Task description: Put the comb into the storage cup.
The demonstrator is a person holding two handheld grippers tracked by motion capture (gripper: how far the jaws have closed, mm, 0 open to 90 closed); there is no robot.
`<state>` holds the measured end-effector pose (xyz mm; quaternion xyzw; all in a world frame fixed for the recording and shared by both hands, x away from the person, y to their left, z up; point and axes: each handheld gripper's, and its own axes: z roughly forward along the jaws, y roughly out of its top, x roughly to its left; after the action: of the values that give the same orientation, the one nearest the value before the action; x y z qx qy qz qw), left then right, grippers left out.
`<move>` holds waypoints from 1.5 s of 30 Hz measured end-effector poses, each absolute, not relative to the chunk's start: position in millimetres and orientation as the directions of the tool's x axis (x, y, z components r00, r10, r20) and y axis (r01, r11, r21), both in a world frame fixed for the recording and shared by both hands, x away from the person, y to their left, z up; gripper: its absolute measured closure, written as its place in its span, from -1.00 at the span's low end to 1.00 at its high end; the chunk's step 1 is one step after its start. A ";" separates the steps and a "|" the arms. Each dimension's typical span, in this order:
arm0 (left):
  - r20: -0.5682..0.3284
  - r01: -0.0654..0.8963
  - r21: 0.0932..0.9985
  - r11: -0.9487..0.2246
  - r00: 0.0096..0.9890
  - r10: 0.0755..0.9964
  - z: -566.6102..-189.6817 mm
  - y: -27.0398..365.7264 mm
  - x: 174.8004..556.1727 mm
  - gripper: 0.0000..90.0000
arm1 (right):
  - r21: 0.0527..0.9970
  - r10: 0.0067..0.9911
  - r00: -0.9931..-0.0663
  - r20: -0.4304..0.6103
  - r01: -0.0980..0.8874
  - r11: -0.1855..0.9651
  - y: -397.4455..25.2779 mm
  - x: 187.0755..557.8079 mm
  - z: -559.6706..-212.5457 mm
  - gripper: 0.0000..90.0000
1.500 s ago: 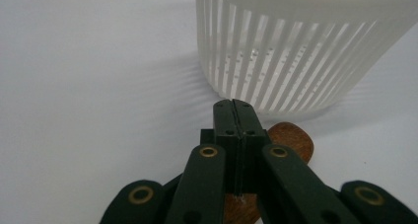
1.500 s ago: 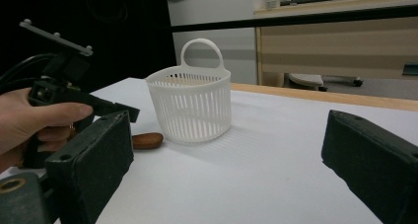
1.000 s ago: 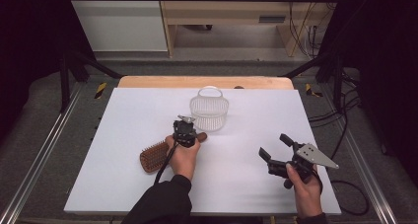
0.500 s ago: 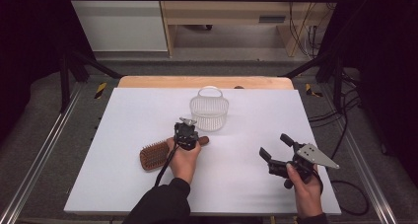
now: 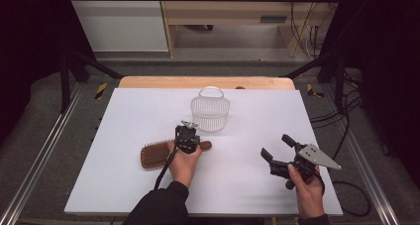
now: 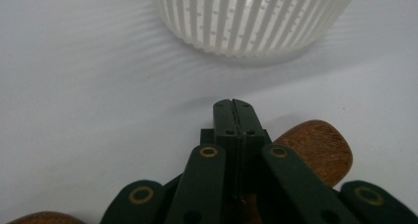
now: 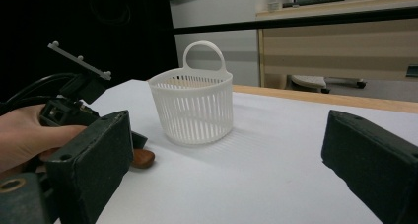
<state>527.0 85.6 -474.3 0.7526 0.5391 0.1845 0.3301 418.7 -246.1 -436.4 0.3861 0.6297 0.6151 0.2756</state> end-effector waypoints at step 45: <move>-0.094 0.651 0.684 -0.328 0.525 0.846 -473.1 165.5 429.1 1.00 | 0.988 0.833 -0.542 0.112 0.150 -0.035 -243.5 417.2 -436.9 -0.87</move>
<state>429.1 165.5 -473.1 0.8026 0.4664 0.1414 0.3439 417.2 -243.5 -436.9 0.3872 0.6350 0.6064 0.2814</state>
